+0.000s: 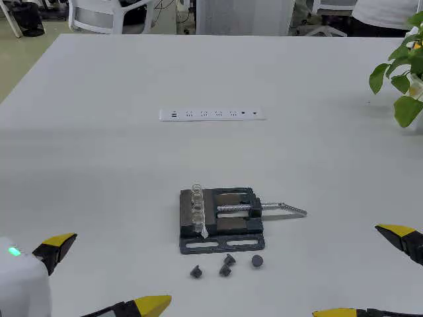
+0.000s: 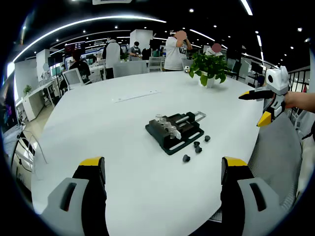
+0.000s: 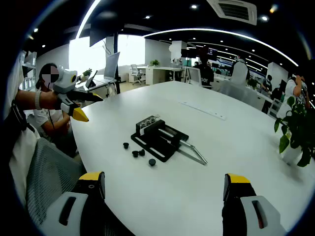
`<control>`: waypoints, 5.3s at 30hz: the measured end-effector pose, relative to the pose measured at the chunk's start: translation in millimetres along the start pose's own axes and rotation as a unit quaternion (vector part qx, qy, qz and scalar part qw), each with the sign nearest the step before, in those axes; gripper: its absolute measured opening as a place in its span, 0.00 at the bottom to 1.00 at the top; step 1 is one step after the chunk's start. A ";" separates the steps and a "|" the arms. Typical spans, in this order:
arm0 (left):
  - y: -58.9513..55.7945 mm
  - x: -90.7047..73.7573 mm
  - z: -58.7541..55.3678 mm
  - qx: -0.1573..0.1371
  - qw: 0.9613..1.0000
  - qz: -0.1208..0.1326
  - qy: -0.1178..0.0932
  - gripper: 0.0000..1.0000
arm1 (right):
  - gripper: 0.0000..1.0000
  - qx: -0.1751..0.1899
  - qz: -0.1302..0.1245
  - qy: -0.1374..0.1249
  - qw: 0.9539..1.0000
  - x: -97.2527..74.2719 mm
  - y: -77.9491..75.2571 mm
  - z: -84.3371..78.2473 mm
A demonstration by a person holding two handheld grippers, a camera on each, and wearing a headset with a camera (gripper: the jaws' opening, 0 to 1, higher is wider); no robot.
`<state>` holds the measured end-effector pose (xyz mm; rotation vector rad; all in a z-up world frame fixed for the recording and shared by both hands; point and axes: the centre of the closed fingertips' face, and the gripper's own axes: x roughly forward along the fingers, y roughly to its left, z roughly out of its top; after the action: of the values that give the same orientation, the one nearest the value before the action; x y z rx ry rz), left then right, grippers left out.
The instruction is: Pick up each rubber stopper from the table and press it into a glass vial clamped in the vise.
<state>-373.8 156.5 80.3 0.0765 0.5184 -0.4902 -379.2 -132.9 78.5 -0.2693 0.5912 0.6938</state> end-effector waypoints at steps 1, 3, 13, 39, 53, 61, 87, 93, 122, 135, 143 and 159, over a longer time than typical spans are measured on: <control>0.9 1.3 -0.7 -0.001 1.000 0.000 -0.001 0.98 | 0.99 -0.001 -0.001 0.002 1.000 -0.2 -0.3 -1.1; 3.5 3.8 -3.9 -0.005 1.000 0.002 0.003 0.98 | 0.99 0.005 -0.007 0.005 1.000 0.0 -3.5 -4.4; 7.4 9.8 -5.7 -0.028 1.000 0.006 0.004 0.98 | 0.99 0.021 -0.020 0.020 0.999 -1.6 -7.8 -15.7; 1.6 12.3 -15.0 0.009 0.999 -0.019 0.025 0.98 | 0.99 -0.032 0.010 0.054 0.998 3.5 -9.0 -14.3; -2.5 14.9 -11.3 0.027 0.999 -0.029 0.021 0.98 | 0.98 -0.116 0.108 0.095 0.983 35.7 -0.7 5.4; -10.9 18.6 -11.4 0.039 0.998 -0.039 0.024 0.97 | 0.94 -0.180 0.164 0.133 0.961 54.9 11.9 4.3; -24.2 17.8 -17.7 0.043 0.997 -0.054 0.031 0.96 | 0.48 -0.297 0.262 0.206 0.895 112.9 37.3 -2.4; -25.7 19.0 -18.3 0.041 0.997 -0.057 0.032 0.96 | 0.45 -0.309 0.270 0.217 0.886 120.6 40.8 -7.6; -26.4 17.4 -26.3 0.024 0.997 -0.063 0.034 0.95 | 0.17 -0.371 0.295 0.246 0.846 136.9 50.3 -26.6; -27.8 18.1 -29.1 0.021 0.997 -0.067 0.038 0.94 | 0.11 -0.380 0.296 0.252 0.839 141.5 48.5 -28.2; -28.8 18.9 -30.7 0.020 0.997 -0.070 0.039 0.94 | 0.10 -0.388 0.298 0.255 0.834 141.5 49.5 -29.8; -30.4 19.3 -32.7 0.018 0.996 -0.072 0.040 0.93 | 0.09 -0.391 0.300 0.255 0.832 142.3 48.8 -27.0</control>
<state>-388.4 127.6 44.0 0.0938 0.5973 -0.6383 -335.6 -34.0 -29.6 -1.0942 0.8937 1.4965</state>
